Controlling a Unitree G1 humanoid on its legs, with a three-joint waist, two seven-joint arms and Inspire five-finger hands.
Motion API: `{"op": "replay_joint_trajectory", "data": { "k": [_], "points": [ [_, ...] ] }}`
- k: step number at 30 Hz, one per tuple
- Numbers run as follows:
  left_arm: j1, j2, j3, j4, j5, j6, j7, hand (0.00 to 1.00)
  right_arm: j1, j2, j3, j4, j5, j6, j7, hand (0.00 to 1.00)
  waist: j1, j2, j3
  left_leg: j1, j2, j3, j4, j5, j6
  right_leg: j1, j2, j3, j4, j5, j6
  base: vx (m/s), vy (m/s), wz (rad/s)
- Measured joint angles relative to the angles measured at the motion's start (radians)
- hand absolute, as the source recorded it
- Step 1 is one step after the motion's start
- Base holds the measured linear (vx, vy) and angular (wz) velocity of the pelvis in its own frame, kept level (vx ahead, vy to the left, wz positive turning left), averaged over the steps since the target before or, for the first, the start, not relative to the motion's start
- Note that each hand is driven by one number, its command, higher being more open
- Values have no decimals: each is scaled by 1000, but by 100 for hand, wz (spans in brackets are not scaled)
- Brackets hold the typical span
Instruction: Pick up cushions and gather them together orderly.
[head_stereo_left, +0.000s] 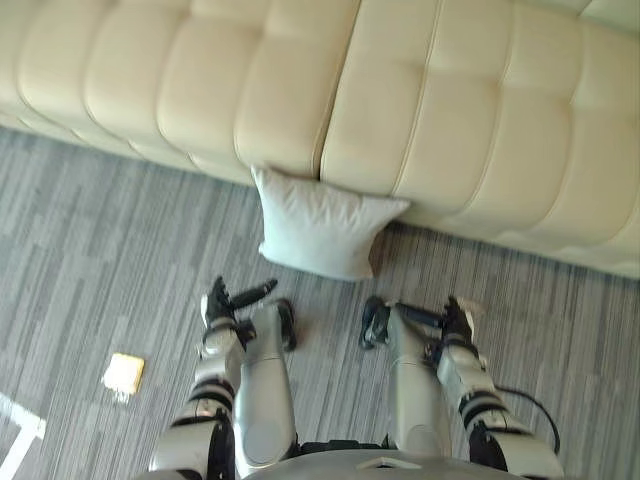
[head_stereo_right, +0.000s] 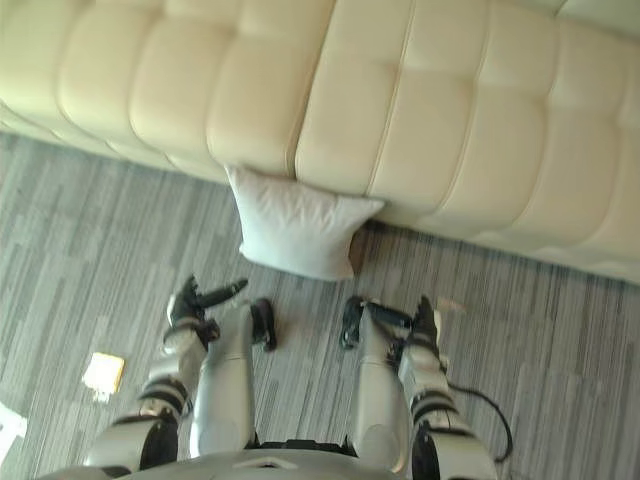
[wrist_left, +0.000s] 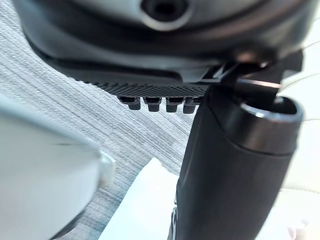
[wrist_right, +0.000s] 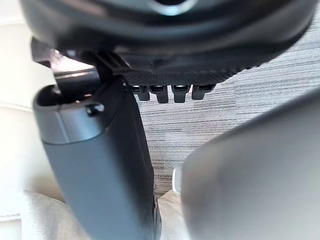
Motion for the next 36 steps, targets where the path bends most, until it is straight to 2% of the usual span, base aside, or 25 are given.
{"op": "replay_joint_trajectory", "data": {
  "k": [1,2,8,11,14,15,20,25,30,32,35,36],
  "points": [
    [-11,2,8,-3,0,0,1,100,-12,0,0,-1,5,0,0,100,0,0,1,-14,1,0,6,2,1,-14,0,1,4,2,1,-170,37,-6],
    [-81,25,17,-5,-9,-3,19,100,-88,-1,1,-8,11,0,-4,100,-1,2,14,-90,5,-1,31,12,3,-91,1,5,28,14,-2,-99,14,-1],
    [-302,61,4,-37,-8,-14,31,100,-343,3,5,-50,51,-6,-35,100,-11,5,41,-318,6,-16,101,39,9,-318,-5,13,98,38,-16,-76,3,5],
    [-418,76,-79,-44,-5,-14,31,100,-470,6,6,-100,52,-19,-47,100,-22,5,47,-442,4,-28,154,41,13,-439,-16,16,154,37,-16,-31,-6,10],
    [-475,75,-135,-50,2,-14,32,100,-540,7,7,-107,52,-19,-56,100,-27,5,48,-498,3,-33,184,42,14,-496,-21,20,187,37,-16,-23,-4,6],
    [-495,73,-164,-64,3,-14,32,0,-564,7,9,-108,52,-19,-63,0,-28,5,48,-521,2,-37,196,43,15,-516,-23,19,200,36,-16,-11,2,7],
    [-567,55,-220,-91,3,-14,86,0,-614,13,10,-132,51,-19,-93,0,-33,5,48,-592,-7,-54,210,58,17,-580,-36,11,223,33,-12,-8,-1,12],
    [-570,48,-230,-143,1,-9,177,0,-625,29,82,-210,50,-16,-139,0,-38,4,48,-619,-14,-68,205,73,8,-602,-44,-1,230,35,-22,45,-3,9],
    [-550,42,-271,-209,-6,7,218,0,-588,47,142,-272,53,-14,-176,0,-47,4,47,-619,-20,-74,201,80,5,-597,-50,-7,229,36,-24,51,19,5],
    [-504,30,-281,-272,-7,11,232,0,-514,51,184,-344,53,-14,-182,0,-48,4,46,-593,-20,-82,193,80,5,-561,-49,-19,215,36,-25,29,36,0],
    [-394,20,-302,-372,-8,11,242,0,-389,50,206,-453,53,-17,-193,0,-50,4,43,-483,-25,-79,147,81,3,-449,-48,-26,166,38,-27,11,27,0],
    [-337,19,-320,-435,-8,9,242,0,-314,51,217,-531,51,-40,-193,0,-48,4,42,-416,-26,-73,110,83,0,-383,-45,-28,131,40,-26,24,4,-6]
  ]
}}
